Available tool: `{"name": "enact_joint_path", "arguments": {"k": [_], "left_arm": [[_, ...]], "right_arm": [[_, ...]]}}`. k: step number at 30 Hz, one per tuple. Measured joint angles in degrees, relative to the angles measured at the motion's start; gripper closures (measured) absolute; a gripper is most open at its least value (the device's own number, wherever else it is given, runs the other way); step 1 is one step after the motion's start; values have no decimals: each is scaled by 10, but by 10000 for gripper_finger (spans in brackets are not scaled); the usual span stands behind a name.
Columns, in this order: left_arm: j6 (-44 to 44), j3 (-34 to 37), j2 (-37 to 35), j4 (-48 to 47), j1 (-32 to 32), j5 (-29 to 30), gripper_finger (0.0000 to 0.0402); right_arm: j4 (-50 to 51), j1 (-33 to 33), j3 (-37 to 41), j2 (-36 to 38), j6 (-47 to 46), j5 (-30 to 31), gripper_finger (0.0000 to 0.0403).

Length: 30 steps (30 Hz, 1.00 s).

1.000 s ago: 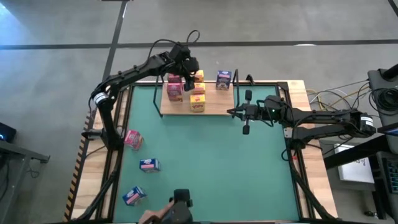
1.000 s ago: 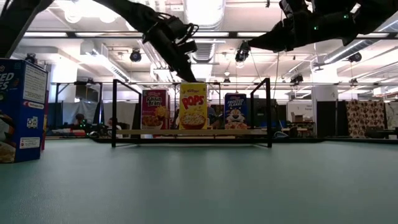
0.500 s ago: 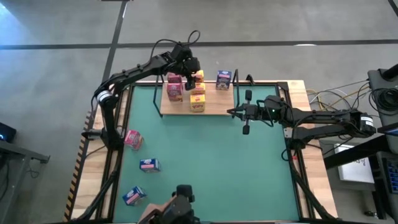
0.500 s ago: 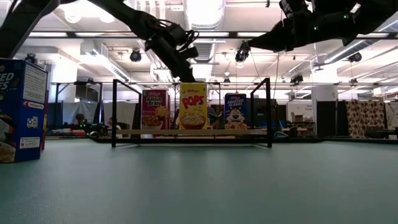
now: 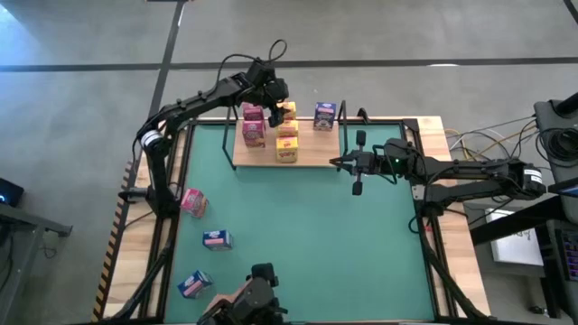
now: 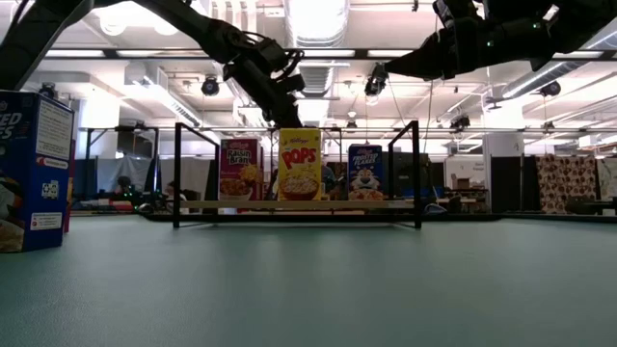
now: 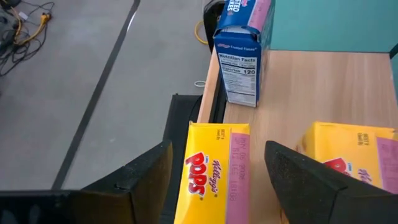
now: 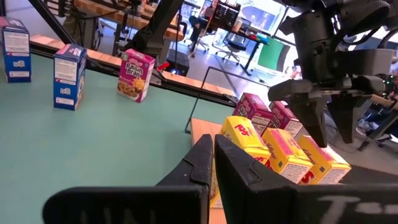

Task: Stack cereal on shelf
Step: Adjust the yellow cereal boxes on the shelf

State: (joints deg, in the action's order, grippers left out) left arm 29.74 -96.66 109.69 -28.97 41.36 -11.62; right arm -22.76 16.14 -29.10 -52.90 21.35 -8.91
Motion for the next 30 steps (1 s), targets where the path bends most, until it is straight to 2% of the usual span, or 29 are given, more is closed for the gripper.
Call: {"name": "enact_joint_path", "arguments": {"k": [7,13,20,30], "left_arm": [[4,0,5,0,2,0,101],[27,0,21,1,6,0,87],[60,-1,34,1,7,0,103],[75,-1,35,2,8,0,170]], "right_arm": [[0,0,0,0,2,0,394],[0,0,0,0,-1,0,394],[0,0,0,0,2,0,394],[0,0,0,0,3,0,394]]}}
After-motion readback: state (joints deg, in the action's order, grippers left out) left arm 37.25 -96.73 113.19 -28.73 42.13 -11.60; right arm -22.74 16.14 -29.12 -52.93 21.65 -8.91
